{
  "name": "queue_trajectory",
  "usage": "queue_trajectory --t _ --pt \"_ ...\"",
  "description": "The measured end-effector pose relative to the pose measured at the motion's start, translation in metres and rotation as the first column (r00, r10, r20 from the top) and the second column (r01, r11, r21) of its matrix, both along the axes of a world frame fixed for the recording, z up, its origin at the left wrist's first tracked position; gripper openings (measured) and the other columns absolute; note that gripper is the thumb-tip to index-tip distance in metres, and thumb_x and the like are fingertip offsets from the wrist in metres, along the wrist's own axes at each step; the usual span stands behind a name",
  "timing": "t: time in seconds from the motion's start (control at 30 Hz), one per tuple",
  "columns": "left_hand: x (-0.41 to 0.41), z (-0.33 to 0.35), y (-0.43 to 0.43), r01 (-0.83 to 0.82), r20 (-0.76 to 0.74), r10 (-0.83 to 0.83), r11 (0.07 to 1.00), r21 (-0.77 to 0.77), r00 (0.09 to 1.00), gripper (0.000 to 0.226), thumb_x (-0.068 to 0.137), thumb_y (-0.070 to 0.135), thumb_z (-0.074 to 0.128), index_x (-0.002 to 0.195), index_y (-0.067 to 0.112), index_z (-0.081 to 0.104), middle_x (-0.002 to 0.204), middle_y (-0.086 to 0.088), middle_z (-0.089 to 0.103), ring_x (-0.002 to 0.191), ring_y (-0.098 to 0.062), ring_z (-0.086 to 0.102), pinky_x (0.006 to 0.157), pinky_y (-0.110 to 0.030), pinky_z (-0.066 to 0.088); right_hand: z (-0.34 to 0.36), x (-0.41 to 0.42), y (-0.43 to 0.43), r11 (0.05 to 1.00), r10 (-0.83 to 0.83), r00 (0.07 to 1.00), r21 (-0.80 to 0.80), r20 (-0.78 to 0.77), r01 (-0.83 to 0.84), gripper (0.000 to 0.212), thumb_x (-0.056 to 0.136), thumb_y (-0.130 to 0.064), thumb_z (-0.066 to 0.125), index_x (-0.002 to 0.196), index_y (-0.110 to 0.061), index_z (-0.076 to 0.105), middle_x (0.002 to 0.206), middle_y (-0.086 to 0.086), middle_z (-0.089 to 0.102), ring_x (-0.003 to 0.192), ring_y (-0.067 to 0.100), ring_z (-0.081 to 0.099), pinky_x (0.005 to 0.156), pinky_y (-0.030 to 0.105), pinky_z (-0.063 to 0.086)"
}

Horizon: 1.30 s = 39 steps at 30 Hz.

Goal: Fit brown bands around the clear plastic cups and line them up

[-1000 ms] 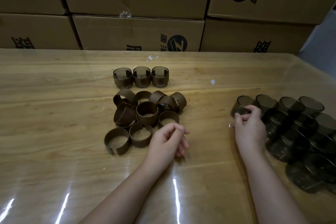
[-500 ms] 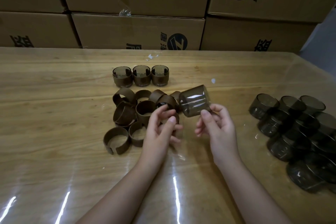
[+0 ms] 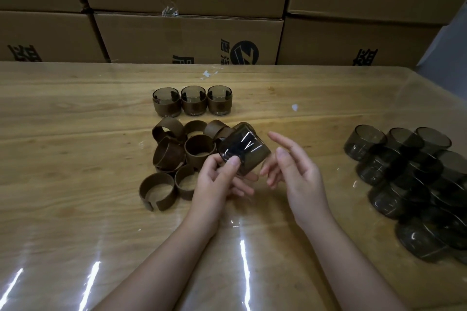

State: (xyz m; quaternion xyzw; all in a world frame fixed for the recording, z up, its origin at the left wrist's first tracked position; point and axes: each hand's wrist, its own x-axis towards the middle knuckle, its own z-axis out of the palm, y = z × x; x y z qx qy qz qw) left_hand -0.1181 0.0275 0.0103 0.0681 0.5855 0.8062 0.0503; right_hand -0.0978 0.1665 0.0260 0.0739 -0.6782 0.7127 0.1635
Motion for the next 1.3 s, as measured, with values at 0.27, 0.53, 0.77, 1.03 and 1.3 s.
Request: queue_trajectory --t 0.27,0.53,0.77,1.03,1.3 --pt "0.0008 -0.0019 -0.0005 -0.040 -0.032 0.040 0.999 -0.004 0.999 0.045 0.080 0.038 0.053 0.113 0.007 0.048 0.082 -0.011 0.075 0.054 -0.015 0.066 0.052 -0.019 0.050 -0.0006 0.0001 0.0028 0.989 -0.035 0.999 0.142 0.003 0.035 0.027 0.093 -0.031 0.045 0.111 -0.033 0.065 0.068 -0.005 0.062 0.058 0.006 0.053 0.058 0.018 0.045" --pt "0.0019 -0.0036 0.0016 -0.142 -0.065 0.139 0.989 -0.036 0.988 0.062 0.081 0.035 0.067 0.127 0.006 0.038 0.082 -0.005 0.073 0.054 -0.011 0.063 0.053 -0.020 0.051 0.0036 0.0052 0.0002 0.988 -0.025 0.997 0.152 -0.070 0.036 0.026 0.095 -0.026 0.044 0.110 -0.033 0.064 0.068 -0.004 0.059 0.057 0.005 0.051 0.057 0.018 0.045" --pt "0.0022 -0.0043 0.0035 -0.131 -0.087 0.124 0.988 -0.081 0.988 0.060 0.067 0.034 0.068 0.120 0.022 0.042 0.084 -0.018 0.062 0.049 -0.010 0.058 0.049 -0.019 0.047 0.0032 0.0040 0.0024 0.987 -0.073 0.995 0.140 -0.070 0.083 0.028 0.094 -0.029 0.045 0.114 -0.034 0.064 0.072 -0.011 0.052 0.059 0.002 0.046 0.058 0.015 0.040" --pt "0.0038 -0.0019 0.0051 -0.112 -0.061 0.105 0.985 -0.130 0.993 0.068 0.065 0.033 0.067 0.125 0.011 0.045 0.083 -0.033 0.059 0.043 -0.010 0.055 0.045 -0.019 0.045 0.0023 0.0021 0.0042 0.931 -0.090 0.985 0.339 -0.146 0.136 0.037 0.095 -0.042 0.037 0.127 -0.031 0.055 0.133 -0.013 0.050 0.129 0.002 0.043 0.105 0.015 0.032" --pt "0.0076 0.0028 0.0015 -0.079 -0.084 0.069 0.990 -0.120 0.994 0.073 0.069 0.034 0.065 0.135 0.016 0.040 0.084 -0.019 0.069 0.047 -0.014 0.060 0.048 -0.021 0.048 -0.0028 -0.0017 0.0018 0.951 0.001 0.999 0.310 0.053 -0.017 0.037 0.097 -0.044 0.032 0.132 -0.044 0.043 0.143 -0.026 0.042 0.142 -0.003 0.025 0.113 0.012 0.019"
